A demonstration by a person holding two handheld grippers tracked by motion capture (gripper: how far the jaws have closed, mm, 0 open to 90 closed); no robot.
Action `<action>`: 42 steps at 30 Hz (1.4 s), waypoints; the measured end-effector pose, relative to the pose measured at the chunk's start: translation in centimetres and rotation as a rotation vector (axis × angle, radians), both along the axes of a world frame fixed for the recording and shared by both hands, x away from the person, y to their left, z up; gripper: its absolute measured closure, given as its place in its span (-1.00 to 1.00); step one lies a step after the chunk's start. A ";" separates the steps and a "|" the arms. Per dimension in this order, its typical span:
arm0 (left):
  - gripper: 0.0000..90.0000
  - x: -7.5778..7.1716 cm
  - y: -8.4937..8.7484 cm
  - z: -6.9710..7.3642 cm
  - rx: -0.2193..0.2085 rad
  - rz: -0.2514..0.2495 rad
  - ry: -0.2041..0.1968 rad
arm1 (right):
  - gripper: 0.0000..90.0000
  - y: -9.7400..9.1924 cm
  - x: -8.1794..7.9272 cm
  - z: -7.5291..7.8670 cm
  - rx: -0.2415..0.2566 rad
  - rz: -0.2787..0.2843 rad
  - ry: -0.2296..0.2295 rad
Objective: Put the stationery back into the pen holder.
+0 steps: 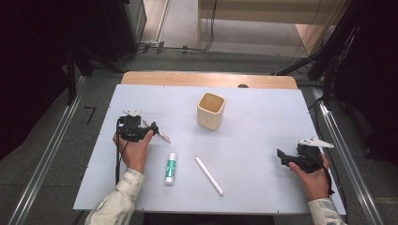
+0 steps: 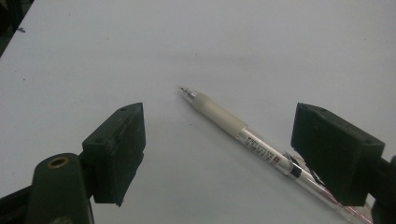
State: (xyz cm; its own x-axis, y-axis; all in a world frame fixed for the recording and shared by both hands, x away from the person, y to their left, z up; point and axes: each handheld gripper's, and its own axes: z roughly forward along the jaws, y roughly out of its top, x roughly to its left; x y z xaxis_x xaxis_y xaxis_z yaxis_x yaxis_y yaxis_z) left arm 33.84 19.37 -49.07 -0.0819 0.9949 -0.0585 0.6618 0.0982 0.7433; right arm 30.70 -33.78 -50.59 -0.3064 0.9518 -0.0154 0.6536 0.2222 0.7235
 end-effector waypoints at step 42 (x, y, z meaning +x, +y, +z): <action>-0.19 3.0 -1.4 -2.0 0.058 0.007 0.073 | -0.75 0.1 0.2 -0.1 -0.010 0.000 0.004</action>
